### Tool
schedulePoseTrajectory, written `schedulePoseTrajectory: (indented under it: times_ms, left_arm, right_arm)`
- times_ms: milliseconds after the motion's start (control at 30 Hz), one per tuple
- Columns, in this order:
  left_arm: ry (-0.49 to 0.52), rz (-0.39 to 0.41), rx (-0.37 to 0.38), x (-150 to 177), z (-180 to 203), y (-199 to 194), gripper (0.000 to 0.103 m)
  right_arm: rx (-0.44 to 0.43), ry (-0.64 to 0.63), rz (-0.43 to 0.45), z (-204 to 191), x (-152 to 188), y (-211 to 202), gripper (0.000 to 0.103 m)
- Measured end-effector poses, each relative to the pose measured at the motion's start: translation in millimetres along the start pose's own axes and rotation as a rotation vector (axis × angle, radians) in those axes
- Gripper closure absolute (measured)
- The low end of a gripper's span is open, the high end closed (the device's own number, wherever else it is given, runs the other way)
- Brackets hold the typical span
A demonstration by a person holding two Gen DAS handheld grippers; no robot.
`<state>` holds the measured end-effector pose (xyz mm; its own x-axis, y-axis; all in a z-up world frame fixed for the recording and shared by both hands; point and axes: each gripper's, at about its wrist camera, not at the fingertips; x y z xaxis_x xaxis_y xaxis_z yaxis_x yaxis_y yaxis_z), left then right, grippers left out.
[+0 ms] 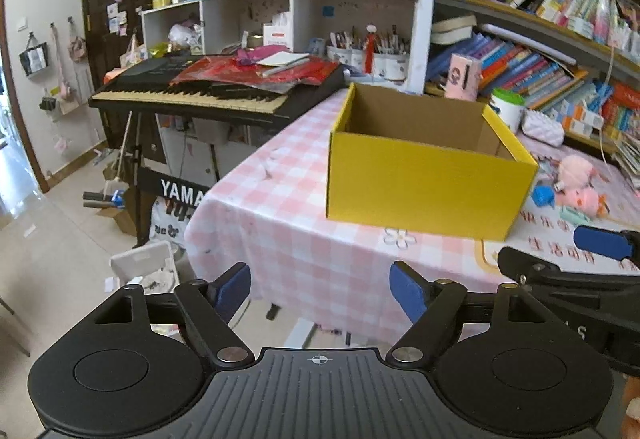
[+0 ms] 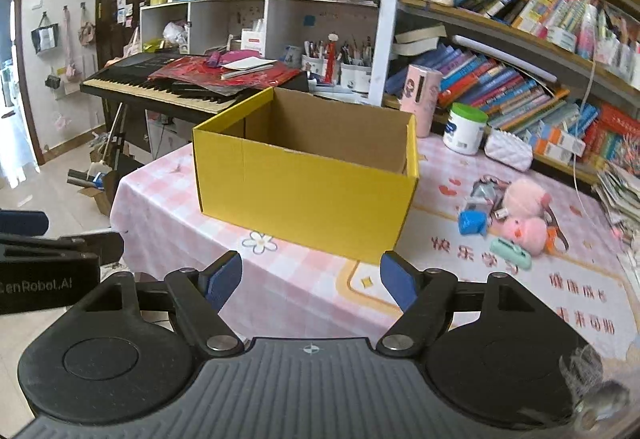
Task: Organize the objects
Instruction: 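Withdraw both open tools from the box back toward the desk items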
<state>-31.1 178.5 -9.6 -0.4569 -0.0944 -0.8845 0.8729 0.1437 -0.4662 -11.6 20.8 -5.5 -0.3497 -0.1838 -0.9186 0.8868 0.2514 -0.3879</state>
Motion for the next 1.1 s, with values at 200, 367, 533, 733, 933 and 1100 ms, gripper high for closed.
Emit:
schedulePoseTrajectory:
  times_ms: [200,367,533,733,933,1100]
  left_arm:
    - [0.032,-0.027,0.047,8,10,-5,0.023]
    - [0.055,-0.038,0.099,11,23,-5,0.019]
    - [0.086,-0.047,0.165,12,43,-3,0.018]
    - [0.129,-0.045,0.238,10,68,0,0.018]
    - [0.16,-0.046,0.299,8,93,5,0.018]
    - [0.173,-0.051,0.332,7,111,10,0.018]
  right_arm:
    - [0.037,0.024,-0.011,5,11,-17,0.027]
    - [0.093,0.05,-0.026,20,18,-28,0.025]
    - [0.163,0.084,-0.043,40,25,-38,0.025]
    - [0.239,0.118,-0.052,64,31,-48,0.025]
    - [0.305,0.144,-0.061,86,36,-53,0.025]
    - [0.343,0.159,-0.074,105,38,-53,0.024]
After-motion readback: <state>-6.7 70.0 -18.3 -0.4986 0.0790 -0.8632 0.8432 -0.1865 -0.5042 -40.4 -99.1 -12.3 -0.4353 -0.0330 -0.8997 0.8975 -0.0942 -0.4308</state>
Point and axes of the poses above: each gripper's, at about its wrist camera, not at the fingertips, and y roughly the way its jaws point, z to its right, x to its underside, and after that the axes turned 10 degrees about z, right-handed
